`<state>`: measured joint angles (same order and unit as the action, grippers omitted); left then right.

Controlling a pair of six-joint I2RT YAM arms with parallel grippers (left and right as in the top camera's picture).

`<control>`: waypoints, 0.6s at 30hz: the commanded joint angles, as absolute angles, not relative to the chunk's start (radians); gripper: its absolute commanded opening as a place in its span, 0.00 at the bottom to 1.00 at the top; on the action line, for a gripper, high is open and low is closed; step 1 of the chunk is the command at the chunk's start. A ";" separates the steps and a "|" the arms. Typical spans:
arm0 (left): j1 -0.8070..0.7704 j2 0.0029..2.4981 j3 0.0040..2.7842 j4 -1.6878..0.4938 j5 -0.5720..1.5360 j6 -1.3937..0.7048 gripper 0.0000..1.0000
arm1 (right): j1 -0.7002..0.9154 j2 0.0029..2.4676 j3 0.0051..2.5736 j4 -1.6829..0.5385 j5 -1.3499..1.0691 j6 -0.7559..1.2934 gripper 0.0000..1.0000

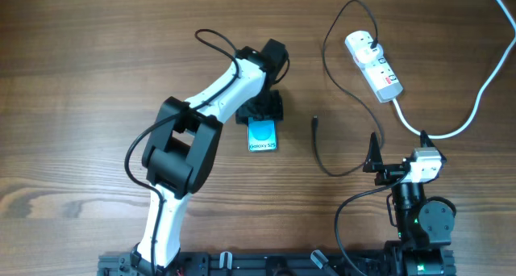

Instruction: Plug charger to phone and switch on socket

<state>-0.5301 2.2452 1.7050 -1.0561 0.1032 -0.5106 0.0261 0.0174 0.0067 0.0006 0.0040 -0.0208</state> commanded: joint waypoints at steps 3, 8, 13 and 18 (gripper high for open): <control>-0.454 2.275 1.711 -1.058 0.237 -0.506 0.68 | 0.021 0.014 0.005 0.006 0.000 -0.023 1.00; -0.398 2.275 1.711 -1.067 0.349 -0.506 0.68 | 0.021 0.014 0.006 0.006 0.000 -0.023 1.00; -0.363 2.275 1.711 -1.068 0.433 -0.506 0.68 | 0.021 0.014 0.005 0.006 0.000 -0.023 1.00; -0.345 2.274 1.711 -1.067 0.509 -0.505 0.69 | 0.021 0.014 0.005 0.006 0.000 -0.023 1.00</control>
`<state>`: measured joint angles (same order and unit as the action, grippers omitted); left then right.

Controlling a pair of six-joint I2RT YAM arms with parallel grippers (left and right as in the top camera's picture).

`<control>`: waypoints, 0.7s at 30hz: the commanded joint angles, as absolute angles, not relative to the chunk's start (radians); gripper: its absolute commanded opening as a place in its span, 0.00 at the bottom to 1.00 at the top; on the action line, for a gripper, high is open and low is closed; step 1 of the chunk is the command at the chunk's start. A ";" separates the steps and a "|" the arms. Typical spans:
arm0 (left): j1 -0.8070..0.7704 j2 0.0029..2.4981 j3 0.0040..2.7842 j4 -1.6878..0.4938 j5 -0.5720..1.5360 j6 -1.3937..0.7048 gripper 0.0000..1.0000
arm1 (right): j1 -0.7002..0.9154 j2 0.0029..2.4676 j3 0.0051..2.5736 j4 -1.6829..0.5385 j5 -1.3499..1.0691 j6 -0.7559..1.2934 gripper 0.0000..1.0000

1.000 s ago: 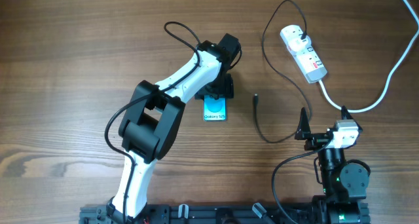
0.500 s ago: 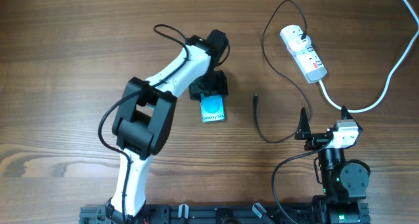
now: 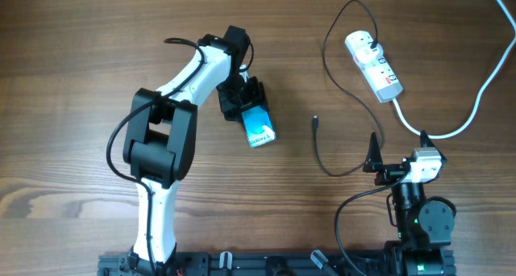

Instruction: Plug charger to phone and switch on socket

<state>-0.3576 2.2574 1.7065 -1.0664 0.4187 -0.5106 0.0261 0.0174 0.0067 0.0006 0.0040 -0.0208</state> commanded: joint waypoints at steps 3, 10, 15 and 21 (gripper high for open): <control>-0.342 2.274 1.711 -1.067 0.516 -0.505 0.69 | 0.021 0.014 0.005 0.006 0.000 -0.023 1.00; -0.345 2.274 1.710 -1.067 0.470 -0.505 0.69 | 0.021 0.014 0.005 0.006 0.000 -0.023 1.00; -0.400 2.274 1.707 -1.067 0.294 -0.506 0.69 | 0.021 0.014 0.005 0.006 0.000 -0.023 1.00; -0.501 2.274 1.705 -1.065 0.041 -0.593 0.71 | 0.021 0.014 0.005 0.006 0.000 -0.023 1.00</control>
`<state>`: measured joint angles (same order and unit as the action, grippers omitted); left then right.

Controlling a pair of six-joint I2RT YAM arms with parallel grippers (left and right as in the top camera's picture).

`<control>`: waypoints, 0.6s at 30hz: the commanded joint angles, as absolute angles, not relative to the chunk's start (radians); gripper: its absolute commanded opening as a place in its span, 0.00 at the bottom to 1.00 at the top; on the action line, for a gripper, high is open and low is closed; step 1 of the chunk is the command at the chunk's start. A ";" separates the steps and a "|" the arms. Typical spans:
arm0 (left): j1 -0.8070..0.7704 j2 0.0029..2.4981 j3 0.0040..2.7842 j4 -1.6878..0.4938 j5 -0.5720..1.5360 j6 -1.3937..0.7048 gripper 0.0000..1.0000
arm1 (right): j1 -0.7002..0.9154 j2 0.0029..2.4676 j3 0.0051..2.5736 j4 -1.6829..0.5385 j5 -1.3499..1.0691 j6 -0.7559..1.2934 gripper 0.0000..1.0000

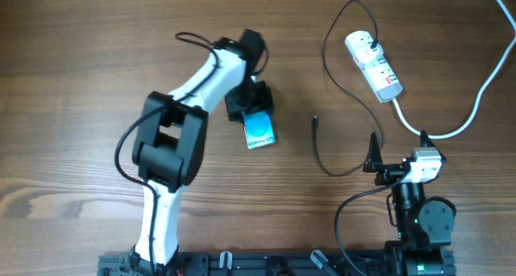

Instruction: Plug charger to phone and switch on socket

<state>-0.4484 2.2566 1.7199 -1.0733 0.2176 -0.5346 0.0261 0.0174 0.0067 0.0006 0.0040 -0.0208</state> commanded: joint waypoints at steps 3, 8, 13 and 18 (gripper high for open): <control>-0.540 2.274 1.698 -1.044 -0.008 -0.593 0.74 | 0.021 0.014 0.005 0.006 0.000 -0.023 1.00; -0.555 2.274 1.655 -0.975 -0.028 -0.592 0.82 | 0.021 0.014 0.005 0.006 0.000 -0.023 0.99; -0.552 2.274 1.655 -0.989 -0.028 -0.584 0.96 | 0.021 0.014 0.005 0.006 0.000 -0.023 1.00; -0.552 2.273 1.656 -1.064 -0.027 -0.585 0.99 | 0.021 0.014 0.005 0.006 0.000 -0.023 1.00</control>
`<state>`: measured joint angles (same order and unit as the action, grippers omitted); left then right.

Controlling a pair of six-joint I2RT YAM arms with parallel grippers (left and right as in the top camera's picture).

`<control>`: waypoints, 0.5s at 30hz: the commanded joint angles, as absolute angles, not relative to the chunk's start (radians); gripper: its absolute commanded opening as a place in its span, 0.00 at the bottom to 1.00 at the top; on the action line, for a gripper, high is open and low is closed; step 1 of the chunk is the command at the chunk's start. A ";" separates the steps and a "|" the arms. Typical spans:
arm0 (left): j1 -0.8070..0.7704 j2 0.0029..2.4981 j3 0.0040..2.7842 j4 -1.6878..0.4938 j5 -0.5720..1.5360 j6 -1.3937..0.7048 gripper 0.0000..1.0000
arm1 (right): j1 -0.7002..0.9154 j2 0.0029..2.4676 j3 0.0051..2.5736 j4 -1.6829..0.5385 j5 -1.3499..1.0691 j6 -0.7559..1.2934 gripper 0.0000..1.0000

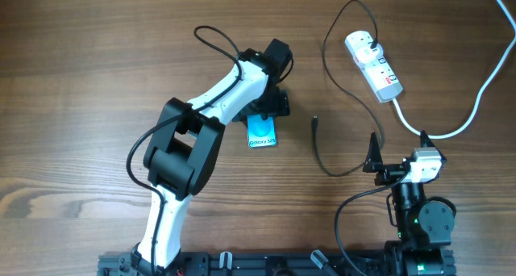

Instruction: Plug charger to phone and switch on socket

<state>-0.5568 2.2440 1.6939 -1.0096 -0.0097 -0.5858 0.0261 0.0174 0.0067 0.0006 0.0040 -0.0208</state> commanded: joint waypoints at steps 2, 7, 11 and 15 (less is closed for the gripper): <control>-0.554 2.273 1.656 -1.106 -0.027 -0.585 0.99 | 0.021 0.014 0.005 0.006 0.000 -0.023 1.00; -0.559 2.274 1.656 -1.118 -0.020 -0.584 0.95 | 0.021 0.014 0.005 0.006 0.000 -0.023 0.99; -0.559 2.274 1.656 -1.074 -0.020 -0.584 0.90 | 0.021 0.014 0.005 0.006 0.000 -0.023 1.00; -0.559 2.274 1.656 -1.042 -0.021 -0.584 0.86 | 0.021 0.014 0.005 0.006 0.000 -0.023 1.00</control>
